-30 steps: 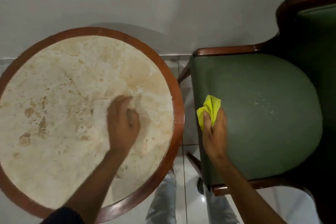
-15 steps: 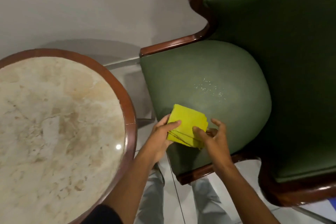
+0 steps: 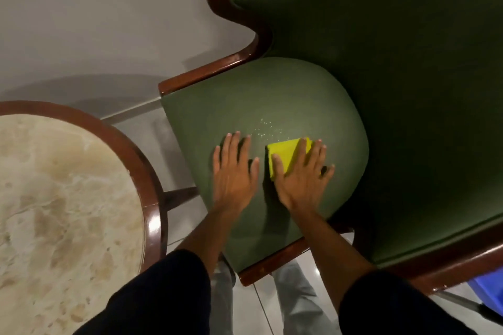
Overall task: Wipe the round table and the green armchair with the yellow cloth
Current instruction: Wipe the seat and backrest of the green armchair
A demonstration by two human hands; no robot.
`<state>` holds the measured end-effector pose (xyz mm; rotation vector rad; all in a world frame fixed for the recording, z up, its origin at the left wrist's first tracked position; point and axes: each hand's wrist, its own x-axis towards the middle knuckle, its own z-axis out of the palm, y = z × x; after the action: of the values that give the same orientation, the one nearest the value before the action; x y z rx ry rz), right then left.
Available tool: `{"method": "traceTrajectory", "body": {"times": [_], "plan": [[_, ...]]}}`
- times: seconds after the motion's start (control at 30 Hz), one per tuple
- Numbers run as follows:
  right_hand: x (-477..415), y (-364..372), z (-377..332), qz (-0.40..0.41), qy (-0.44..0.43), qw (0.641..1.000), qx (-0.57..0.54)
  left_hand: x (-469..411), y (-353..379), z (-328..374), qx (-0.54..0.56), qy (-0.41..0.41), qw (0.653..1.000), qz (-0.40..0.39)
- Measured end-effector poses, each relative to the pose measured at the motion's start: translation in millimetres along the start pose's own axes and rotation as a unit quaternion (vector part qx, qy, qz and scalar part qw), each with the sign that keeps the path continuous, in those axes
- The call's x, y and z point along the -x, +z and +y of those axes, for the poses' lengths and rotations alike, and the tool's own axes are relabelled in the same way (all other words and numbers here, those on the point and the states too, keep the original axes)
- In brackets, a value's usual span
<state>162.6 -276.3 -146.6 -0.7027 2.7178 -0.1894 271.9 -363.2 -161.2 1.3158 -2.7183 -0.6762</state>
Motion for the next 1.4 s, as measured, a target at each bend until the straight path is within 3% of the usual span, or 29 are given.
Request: {"method": "traceTrajectory", "body": {"times": [0.13, 0.33, 0.53, 0.67, 0.73, 0.87, 0.97, 1.07, 1.13, 1.2, 1.27, 1.33, 1.4], "plan": [[-22, 16, 17, 0.019, -0.035, 0.999, 0.03, 2, 20, -35, -0.089, 0.043, 0.992, -0.074], [-47, 14, 9, 0.113, -0.033, 0.992, -0.034, 1, 34, -47, -0.104, 0.06, 0.991, -0.062], [-4, 28, 12, 0.008, -0.088, 0.995, 0.055, 1, 32, -48, -0.1, 0.06, 0.991, -0.072], [-47, 7, 35, 0.055, 0.075, 0.996, -0.003, 1, 30, -50, -0.103, 0.071, 0.99, -0.069], [-70, -3, 39, 0.053, 0.089, 0.995, -0.004, 1, 31, -51, -0.102, 0.072, 0.99, -0.066], [-76, 6, -3, 0.046, 0.04, 0.998, -0.021, 2, 28, -47, -0.078, 0.073, 0.992, -0.063], [-36, 34, -43, 0.028, -0.115, 0.993, 0.025, 2, 18, -51, 0.008, 0.048, 0.998, -0.043], [-1, 42, -23, -0.003, -0.222, 0.971, 0.087, -14, -4, -68, 0.05, 0.023, 0.998, 0.022], [3, 33, 8, -0.017, -0.169, 0.981, 0.09, -40, -19, -81, 0.021, 0.063, 0.997, 0.031], [-19, 19, 26, -0.002, -0.062, 0.996, 0.062, -75, -34, -97, -0.009, 0.084, 0.996, 0.0], [-60, 6, 20, 0.022, -0.018, 0.999, 0.04, -111, -50, -117, -0.047, 0.105, 0.993, -0.028], [-95, 1, -8, 0.02, -0.031, 0.999, 0.014, -135, -67, -140, -0.105, 0.141, 0.982, -0.063], [-98, 14, -47, -0.009, -0.116, 0.993, 0.03, -145, -79, -162, -0.146, 0.165, 0.967, -0.127]]}}
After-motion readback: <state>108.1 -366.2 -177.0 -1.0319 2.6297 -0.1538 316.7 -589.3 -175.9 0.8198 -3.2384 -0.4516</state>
